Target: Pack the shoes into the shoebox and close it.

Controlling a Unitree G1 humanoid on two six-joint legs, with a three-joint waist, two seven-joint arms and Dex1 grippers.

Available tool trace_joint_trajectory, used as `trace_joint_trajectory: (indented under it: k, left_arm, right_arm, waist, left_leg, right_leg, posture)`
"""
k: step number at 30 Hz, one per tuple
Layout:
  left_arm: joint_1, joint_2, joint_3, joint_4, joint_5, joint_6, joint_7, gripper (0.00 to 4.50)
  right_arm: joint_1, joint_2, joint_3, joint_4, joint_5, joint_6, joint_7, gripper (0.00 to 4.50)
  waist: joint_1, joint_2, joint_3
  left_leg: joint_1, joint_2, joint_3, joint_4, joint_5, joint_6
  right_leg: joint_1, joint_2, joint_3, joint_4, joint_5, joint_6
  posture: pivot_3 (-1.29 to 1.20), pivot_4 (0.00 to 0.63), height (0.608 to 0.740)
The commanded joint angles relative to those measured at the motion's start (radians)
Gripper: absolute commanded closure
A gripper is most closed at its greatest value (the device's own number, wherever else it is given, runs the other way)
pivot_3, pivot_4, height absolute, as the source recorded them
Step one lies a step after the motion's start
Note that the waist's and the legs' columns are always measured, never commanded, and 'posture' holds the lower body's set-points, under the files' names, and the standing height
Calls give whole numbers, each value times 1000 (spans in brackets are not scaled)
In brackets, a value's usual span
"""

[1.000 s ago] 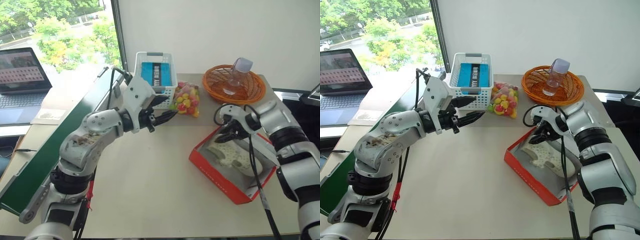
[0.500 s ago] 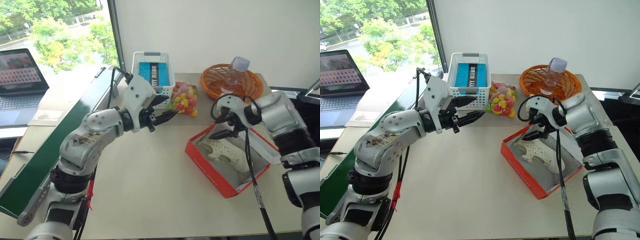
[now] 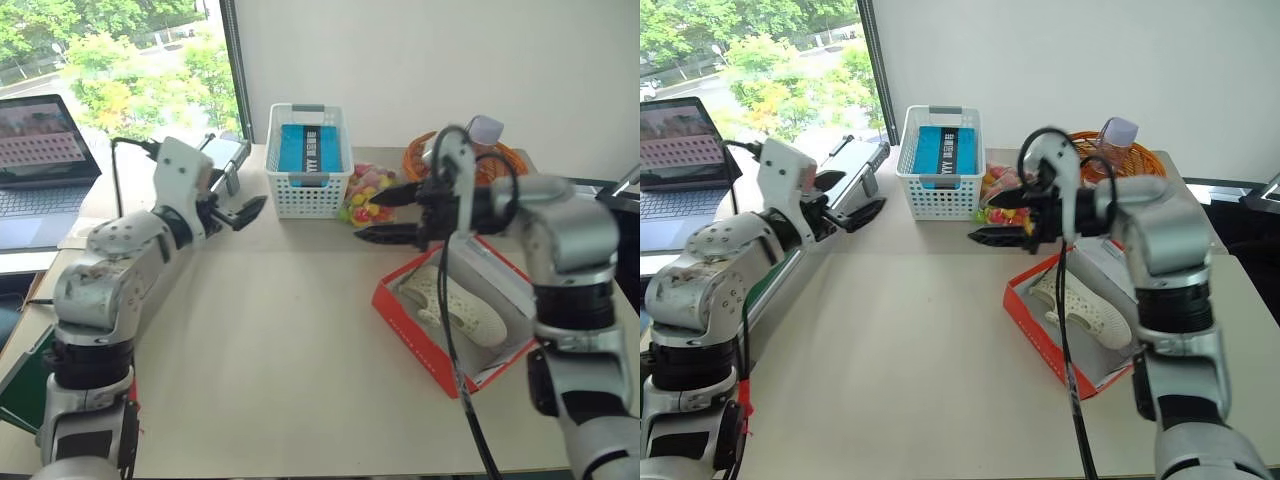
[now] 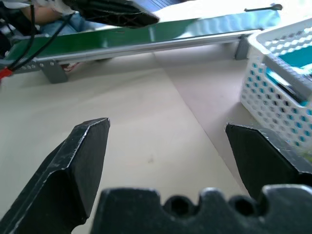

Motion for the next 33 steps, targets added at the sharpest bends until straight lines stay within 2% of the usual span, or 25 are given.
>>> trace_joint_trajectory:
  k: [1, 5, 10, 14, 19, 27, 33]
  left_arm:
    - [54, -6, 78, -34, 26, 1, 72, 14]
    - [116, -29, 155, -15, 53, 9, 165, 14]
    - [178, -44, 172, -9, 73, -22, 191, 14]
    - [202, -68, 187, 22, 80, -48, 208, 14]
    - [208, -70, 165, 49, 92, -56, 204, 14]
    - [128, -114, 122, 82, 88, -52, 214, 14]
    - [127, -51, 159, 190, 133, -133, 195, 14]
  right_arm:
    - [23, 45, 22, -59, -21, -93, -110, 0]
    - [61, 111, 65, -54, -42, -160, -199, 0]
    - [108, 222, 43, 15, -26, -264, -295, 0]
    - [148, 267, 61, 55, -67, -362, -364, 0]
    - [155, 284, 62, 69, -71, -387, -408, 0]
    - [168, 284, 74, 44, -70, -369, -458, 0]
    - [154, 308, 82, 42, -64, -350, -496, 0]
  waist:
    - [-1, 0, 0]
    - [-6, 0, 0]
    - [-7, 0, 0]
    - [-2, -2, -2]
    - [-7, -3, -2]
    - [-6, -3, -2]
    - [-17, -3, -2]
  left_leg:
    - [0, 0, 0, 0, 0, 0]
    - [1, 1, 0, 0, 0, 0]
    - [1, 1, 0, -1, 0, 0]
    - [1, 1, 0, -1, 0, -1]
    - [1, 1, 0, -1, 0, -1]
    - [1, 1, 0, -1, 0, -1]
    - [1, 2, 1, -2, 0, -1]
  right_leg:
    - [0, 0, 0, 0, 0, 0]
    - [0, 1, 0, 0, 0, -1]
    - [0, 1, 0, 0, 0, -1]
    - [1, 0, -1, 0, 0, -1]
    - [0, 0, -1, 0, 0, -1]
    - [0, 0, -1, 0, 0, -1]
    - [-1, 1, 0, 1, 1, -2]
  posture:
    - [0, 150, 740]
    - [0, 150, 740]
    - [0, 150, 740]
    - [0, 150, 740]
    - [0, 150, 740]
    - [0, 150, 740]
    - [0, 150, 740]
